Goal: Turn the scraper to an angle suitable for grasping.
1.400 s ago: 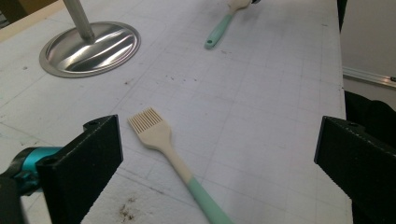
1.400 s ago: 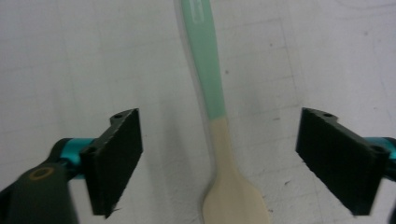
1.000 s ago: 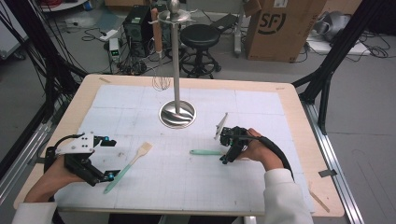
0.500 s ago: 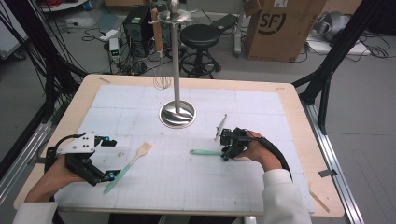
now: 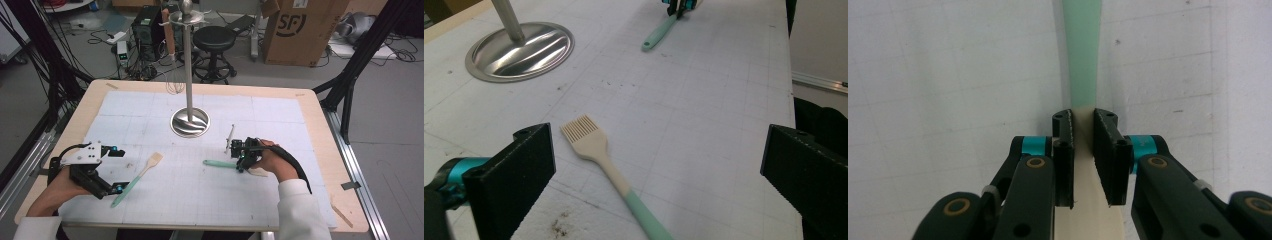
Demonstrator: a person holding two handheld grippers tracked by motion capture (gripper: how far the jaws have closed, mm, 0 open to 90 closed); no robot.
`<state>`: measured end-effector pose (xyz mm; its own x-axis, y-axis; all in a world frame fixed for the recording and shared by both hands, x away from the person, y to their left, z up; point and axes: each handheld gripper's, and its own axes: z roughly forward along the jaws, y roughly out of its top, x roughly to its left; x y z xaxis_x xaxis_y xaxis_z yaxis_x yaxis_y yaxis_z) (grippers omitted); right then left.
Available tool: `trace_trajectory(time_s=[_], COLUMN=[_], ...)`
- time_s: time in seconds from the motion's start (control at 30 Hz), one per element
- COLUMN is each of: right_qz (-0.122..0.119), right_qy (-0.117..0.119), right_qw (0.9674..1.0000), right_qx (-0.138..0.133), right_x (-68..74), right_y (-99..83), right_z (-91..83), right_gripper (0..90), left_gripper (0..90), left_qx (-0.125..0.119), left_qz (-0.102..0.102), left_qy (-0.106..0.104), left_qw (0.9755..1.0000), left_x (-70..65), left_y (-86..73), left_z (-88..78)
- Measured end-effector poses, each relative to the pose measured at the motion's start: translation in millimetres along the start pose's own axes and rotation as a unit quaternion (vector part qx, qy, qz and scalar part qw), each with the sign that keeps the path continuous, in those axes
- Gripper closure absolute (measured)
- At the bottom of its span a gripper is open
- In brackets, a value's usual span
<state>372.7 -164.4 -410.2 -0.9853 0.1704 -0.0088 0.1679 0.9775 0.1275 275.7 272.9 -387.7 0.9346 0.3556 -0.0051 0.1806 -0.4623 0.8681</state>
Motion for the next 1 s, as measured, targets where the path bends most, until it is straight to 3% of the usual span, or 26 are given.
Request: trace_trajectory(time_s=[0.3, 0.47, 0.6, 0.8, 1.0], right_qz=[-0.006, 0.001, 0.010, 0.027, 0.044], right_qy=[-0.013, -0.015, -0.014, -0.014, -0.018], right_qw=[0.9999, 0.9997, 0.9981, 0.9907, 0.9780], right_qx=[0.008, -0.017, -0.059, -0.132, -0.203], right_x=[3.1, 2.9, 3.1, 4.2, 9.3], right_y=[2.3, -1.5, -3.9, -10.4, -15.9], right_z=[-0.5, -5.4, -17.4, -40.9, -63.0], right_gripper=[80.8, 80.8, 80.7, 80.7, 80.7], left_gripper=[1.7, 1.7, 1.7, 1.7, 1.7], left_qx=[0.002, 0.000, 0.000, -0.001, -0.006], left_qz=[0.002, -0.001, 0.001, -0.001, -0.004], left_qy=[0.000, 0.001, 0.002, 0.002, 0.004], left_qw=[1.0000, 1.0000, 1.0000, 1.0000, 1.0000], left_x=[0.0, 0.1, 0.8, 1.3, 4.0], left_y=[0.1, -0.1, -0.1, -0.2, -0.3], left_z=[0.0, -0.7, -1.4, -1.3, -2.2])
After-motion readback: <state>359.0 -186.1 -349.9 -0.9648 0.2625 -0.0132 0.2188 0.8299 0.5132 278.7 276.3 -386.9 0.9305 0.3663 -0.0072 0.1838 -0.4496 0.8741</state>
